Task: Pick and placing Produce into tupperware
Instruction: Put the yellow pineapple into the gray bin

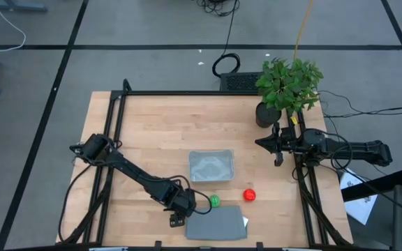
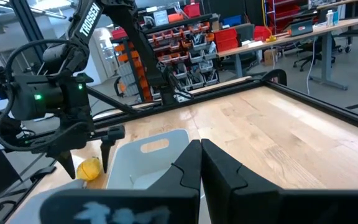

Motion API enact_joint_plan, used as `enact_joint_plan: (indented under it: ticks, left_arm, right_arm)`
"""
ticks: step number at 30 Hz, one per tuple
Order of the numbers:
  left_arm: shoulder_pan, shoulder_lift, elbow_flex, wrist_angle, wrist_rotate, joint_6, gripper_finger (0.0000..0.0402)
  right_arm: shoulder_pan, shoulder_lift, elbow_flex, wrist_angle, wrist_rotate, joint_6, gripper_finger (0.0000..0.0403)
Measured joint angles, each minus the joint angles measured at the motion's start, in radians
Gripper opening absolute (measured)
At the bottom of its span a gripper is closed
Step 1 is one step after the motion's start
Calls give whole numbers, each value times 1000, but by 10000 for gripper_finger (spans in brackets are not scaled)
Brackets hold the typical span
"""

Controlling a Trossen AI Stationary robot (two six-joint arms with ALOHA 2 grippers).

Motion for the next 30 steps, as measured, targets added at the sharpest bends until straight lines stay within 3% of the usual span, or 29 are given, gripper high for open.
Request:
enact_joint_plan:
  ticks: [5, 18, 30]
  left_arm:
    - [0, 0, 0, -3, 25, 14, 314]
    - [0, -2, 0, -8, 44, 49, 171]
    - [27, -54, 0, -107, 88, 109, 186]
  right_arm:
    - [0, 0, 0, 0, 0, 1, 0]
    - [0, 0, 0, 0, 0, 1, 0]
    - [0, 0, 0, 0, 0, 1, 0]
